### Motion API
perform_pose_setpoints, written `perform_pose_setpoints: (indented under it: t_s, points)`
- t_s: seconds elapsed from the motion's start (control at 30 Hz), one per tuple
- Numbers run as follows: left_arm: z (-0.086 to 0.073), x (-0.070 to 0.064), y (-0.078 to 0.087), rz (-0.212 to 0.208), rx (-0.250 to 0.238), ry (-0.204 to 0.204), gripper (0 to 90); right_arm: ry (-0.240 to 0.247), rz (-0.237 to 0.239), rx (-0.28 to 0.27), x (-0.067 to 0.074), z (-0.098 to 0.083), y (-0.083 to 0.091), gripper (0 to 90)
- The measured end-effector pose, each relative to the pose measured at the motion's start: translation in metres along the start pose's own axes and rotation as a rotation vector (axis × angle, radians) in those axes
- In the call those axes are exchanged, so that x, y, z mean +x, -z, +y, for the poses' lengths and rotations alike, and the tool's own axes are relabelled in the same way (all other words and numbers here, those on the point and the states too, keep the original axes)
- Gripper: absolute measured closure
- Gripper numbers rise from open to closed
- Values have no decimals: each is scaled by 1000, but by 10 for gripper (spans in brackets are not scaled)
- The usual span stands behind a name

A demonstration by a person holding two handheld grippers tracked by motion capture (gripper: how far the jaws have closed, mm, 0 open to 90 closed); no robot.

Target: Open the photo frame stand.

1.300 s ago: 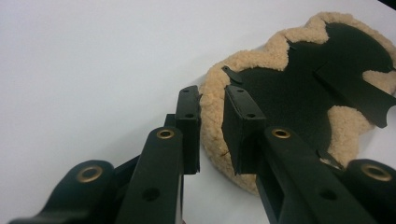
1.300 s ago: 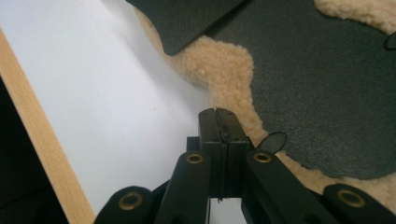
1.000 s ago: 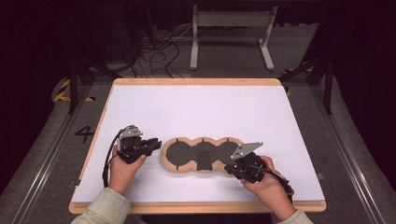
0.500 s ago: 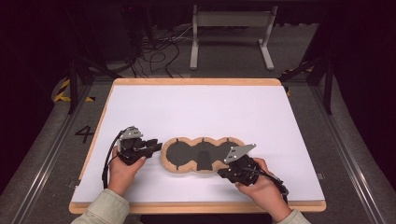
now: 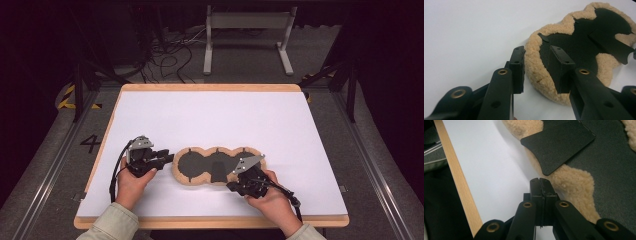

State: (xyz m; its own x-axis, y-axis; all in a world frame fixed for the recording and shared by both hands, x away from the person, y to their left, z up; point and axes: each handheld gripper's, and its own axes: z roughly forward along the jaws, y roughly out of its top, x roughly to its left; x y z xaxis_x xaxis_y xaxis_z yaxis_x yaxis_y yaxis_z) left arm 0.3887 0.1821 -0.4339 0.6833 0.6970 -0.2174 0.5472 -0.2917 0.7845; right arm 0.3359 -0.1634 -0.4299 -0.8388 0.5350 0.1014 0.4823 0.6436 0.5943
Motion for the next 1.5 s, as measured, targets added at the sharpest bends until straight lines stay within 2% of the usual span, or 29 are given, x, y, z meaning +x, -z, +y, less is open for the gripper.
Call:
perform_pose_setpoints:
  t_s: [0.27,0.47,0.9,1.1,1.23,1.33,1.4,1.5]
  points:
    - [-1,-2,-2,-1,14,-10,655,-19,9,-22,-3,0,-2,900]
    - [-1,-1,-3,-5,19,-3,633,-21,0,-85,-2,3,6,900]
    - [-1,-3,-5,-25,34,-6,603,-35,-37,-168,-4,11,17,900]
    - [-1,-5,-6,-29,43,-7,597,-47,-40,-178,-8,11,19,889]
    - [-1,-6,-5,-30,41,0,592,-38,-40,-170,-7,11,20,868]
    - [-1,-6,-4,-47,42,19,569,6,-60,-134,-4,14,25,798]
    - [-1,-6,-4,-66,42,33,543,16,-67,-141,-3,17,30,786]
    - [1,-9,-3,-65,44,35,526,21,-71,-144,-2,19,35,768]
